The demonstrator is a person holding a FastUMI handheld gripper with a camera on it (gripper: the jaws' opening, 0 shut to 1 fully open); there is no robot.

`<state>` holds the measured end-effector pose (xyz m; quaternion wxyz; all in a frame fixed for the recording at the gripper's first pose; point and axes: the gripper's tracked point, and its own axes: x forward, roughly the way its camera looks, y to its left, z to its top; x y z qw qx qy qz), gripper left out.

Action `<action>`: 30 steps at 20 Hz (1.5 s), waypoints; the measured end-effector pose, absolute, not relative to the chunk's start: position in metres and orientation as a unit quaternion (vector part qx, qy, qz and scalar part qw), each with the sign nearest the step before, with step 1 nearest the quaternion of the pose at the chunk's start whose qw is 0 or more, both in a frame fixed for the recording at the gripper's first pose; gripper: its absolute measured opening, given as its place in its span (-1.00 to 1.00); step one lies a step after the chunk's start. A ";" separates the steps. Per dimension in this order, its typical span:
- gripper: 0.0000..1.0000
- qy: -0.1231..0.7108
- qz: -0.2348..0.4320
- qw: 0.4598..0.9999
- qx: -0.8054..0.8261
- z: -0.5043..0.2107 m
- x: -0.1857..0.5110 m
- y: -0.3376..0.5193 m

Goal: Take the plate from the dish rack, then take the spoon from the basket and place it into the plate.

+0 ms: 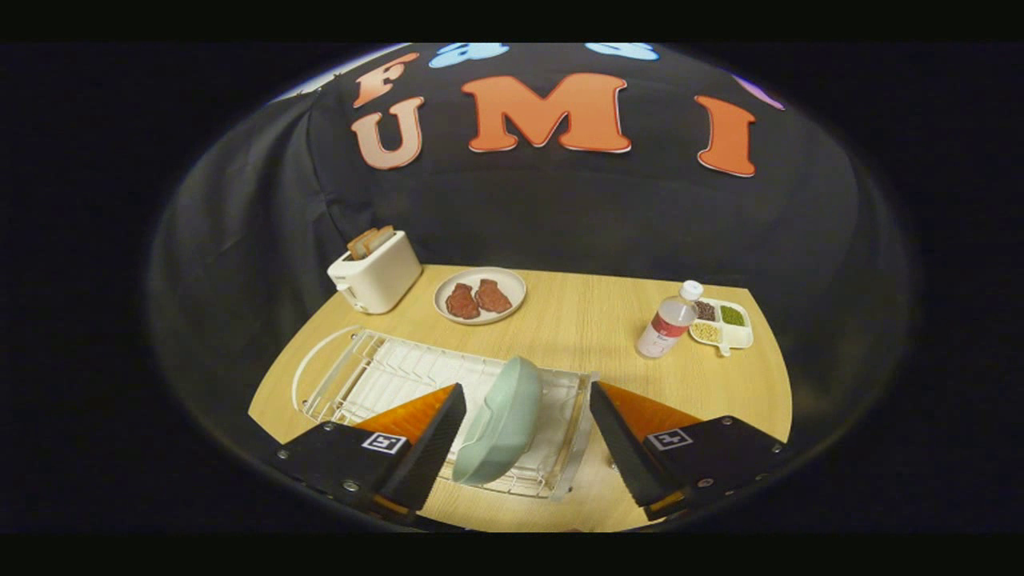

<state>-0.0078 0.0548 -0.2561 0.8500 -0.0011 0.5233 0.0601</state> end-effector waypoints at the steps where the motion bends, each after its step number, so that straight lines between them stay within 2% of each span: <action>1: 0.83 0.538 0.060 0.841 -0.003 -0.263 -0.010 0.057; 3: 0.76 0.561 0.064 0.825 -0.010 -0.277 -0.017 0.061; 7: 0.75 0.610 0.055 0.790 -0.022 -0.309 -0.032 0.068; 9: 0.66 0.626 0.047 0.778 -0.024 -0.320 -0.037 0.072; 11: 0.50 0.646 0.035 0.762 -0.027 -0.327 -0.045 0.073; 12: 0.33 0.651 0.027 0.758 -0.031 -0.330 -0.047 0.073; 13: 0.24 0.655 0.022 0.755 -0.032 -0.331 -0.047 0.074; 14: 0.04 0.660 0.023 0.750 -0.028 -0.331 -0.051 0.080; 16: -0.09 0.661 0.021 0.749 -0.041 -0.331 -0.050 0.084; 22: -0.28 0.681 -0.041 0.728 -0.064 -0.325 -0.056 0.072; 26: -0.45 0.656 -0.085 0.746 -0.072 -0.310 -0.041 0.056; 30: -0.45 0.628 -0.087 0.768 -0.092 -0.291 -0.032 0.053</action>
